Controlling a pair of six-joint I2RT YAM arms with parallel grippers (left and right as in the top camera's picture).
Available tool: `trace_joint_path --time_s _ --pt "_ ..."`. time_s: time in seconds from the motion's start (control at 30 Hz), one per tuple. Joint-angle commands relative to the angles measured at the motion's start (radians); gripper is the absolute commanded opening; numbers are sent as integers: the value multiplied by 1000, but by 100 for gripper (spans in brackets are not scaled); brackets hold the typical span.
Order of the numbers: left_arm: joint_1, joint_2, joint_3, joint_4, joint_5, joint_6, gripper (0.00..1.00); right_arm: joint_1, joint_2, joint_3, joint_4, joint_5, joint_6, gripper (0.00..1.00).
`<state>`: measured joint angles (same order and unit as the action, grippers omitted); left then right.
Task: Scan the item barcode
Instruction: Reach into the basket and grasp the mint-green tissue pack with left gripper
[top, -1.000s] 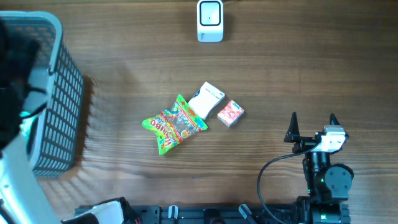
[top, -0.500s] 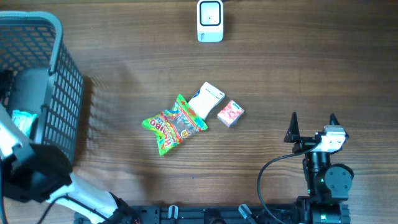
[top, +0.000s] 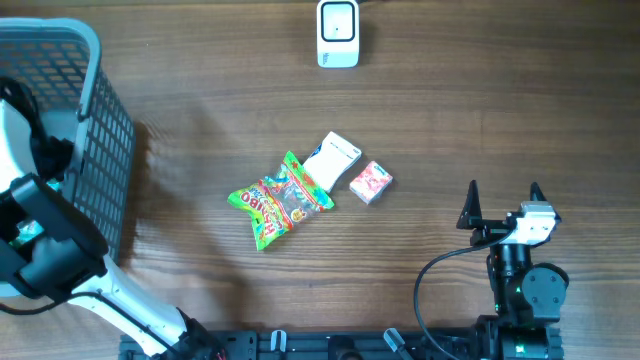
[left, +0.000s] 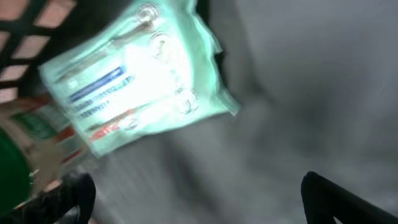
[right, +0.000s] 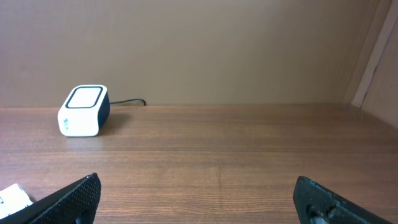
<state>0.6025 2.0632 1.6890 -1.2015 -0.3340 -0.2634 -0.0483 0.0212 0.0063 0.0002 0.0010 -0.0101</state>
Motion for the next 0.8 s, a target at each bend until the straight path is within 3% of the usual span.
trace_joint_path --time_s 0.0,0.3,0.6,0.77 --pt "2 0 -57 91 -7 47 100 5 -7 -1 6 -1 -14 100" --pt "3 0 -154 202 -90 367 100 5 -7 -1 6 -1 -14 100" --pt "28 0 -232 317 -91 391 99 5 -7 -1 6 -1 -14 100" --pt "76 0 -232 323 -89 390 86 5 -7 -1 6 -1 -14 100"
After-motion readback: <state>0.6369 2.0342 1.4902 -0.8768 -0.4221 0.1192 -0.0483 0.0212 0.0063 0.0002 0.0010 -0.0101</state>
